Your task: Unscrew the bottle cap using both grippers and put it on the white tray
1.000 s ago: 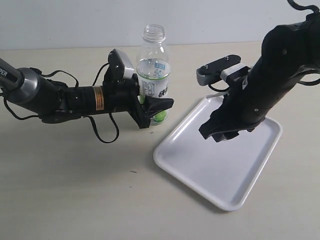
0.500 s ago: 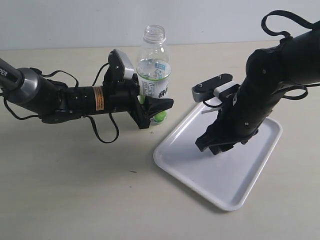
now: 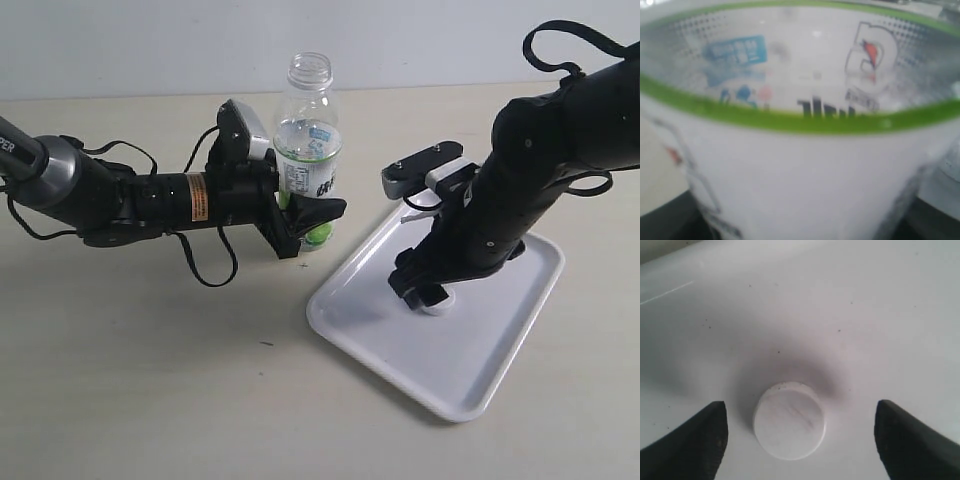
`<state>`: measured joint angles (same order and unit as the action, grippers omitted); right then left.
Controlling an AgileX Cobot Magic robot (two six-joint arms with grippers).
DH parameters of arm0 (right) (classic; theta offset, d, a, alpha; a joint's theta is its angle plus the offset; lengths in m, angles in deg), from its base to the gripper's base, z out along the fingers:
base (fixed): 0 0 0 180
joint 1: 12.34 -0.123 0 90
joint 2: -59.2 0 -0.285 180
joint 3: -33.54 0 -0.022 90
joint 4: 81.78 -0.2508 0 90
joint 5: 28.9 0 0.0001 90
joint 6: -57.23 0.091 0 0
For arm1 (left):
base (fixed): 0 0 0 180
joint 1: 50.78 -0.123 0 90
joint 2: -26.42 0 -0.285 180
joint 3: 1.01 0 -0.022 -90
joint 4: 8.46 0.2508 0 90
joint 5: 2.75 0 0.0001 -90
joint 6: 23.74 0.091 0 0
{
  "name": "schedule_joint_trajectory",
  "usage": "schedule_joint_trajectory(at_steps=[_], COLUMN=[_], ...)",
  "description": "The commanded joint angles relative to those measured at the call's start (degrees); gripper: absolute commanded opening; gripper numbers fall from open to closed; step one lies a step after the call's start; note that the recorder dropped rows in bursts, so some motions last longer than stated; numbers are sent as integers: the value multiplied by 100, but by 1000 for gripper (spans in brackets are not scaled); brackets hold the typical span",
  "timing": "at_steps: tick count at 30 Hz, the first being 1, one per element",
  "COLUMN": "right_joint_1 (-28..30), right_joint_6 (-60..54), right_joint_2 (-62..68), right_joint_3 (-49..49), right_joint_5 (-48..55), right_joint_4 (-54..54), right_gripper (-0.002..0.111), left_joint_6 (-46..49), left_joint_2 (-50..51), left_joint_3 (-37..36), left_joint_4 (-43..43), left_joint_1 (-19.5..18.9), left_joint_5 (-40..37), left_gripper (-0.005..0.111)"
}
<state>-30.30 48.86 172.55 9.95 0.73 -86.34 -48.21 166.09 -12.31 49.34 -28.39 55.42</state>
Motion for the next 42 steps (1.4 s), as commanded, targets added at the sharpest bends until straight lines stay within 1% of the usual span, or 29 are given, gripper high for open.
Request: schedule_joint_trajectory(at_steps=[1, 10, 15, 18, 20, 23, 25, 27, 30, 32, 34, 35, 36, 38, 42], right_joint_1=[-6, -6, -6, -6, -6, -6, -6, -6, -6, -6, -6, -6, -6, -6, -6], right_joint_6=[-50, -50, -50, -62, -170, -198, -198, -198, -198, -198, -234, -249, -249, -297, -296], right_joint_2=[-23, -23, -23, -23, -23, -23, -23, -23, -23, -23, -23, -23, -23, -23, -82], right_joint_3=[-8, -8, -8, -8, -8, -8, -8, -8, -8, -8, -8, -8, -8, -8, -8], right_joint_5=[-128, -261, -236, -239, -239, -208, -208, -207, -207, -207, -207, -207, -207, -207, -231], right_joint_4=[9, 9, 27, 26, 26, 26, 26, 37, 37, 49, 67, 67, 67, 67, 67], right_gripper=[77, 76, 76, 76, 76, 76, 76, 76, 76, 76, 76, 76, 76, 76, 76], left_joint_6=[11, 11, 306, 304, 304, 304, 304, 304, 304, 131, -12, -19, -19, -107, -294], left_joint_2=[-47, 15, 151, 151, 151, 151, 151, 151, 151, 151, 151, 151, 151, 151, 141], left_joint_3=[6, 6, 6, 6, 6, 6, 6, 6, 6, 6, 6, 6, 6, 6, 6], left_joint_4=[-145, -145, -317, -317, -317, -317, -317, -342, -354, -354, -432, -432, -432, -352, -233], left_joint_1=[-13, -13, -13, -13, -13, -13, -13, -13, -13, -13, -13, -13, -13, -13, -43], left_joint_5=[44, 44, 107, 154, 168, 169, 169, 169, 169, 109, 107, 107, 107, 107, 107], left_gripper=[0, 0, 0, 0, 2, 15, 28, 37, 49, 57, 67, 76, 81, 85, 85])
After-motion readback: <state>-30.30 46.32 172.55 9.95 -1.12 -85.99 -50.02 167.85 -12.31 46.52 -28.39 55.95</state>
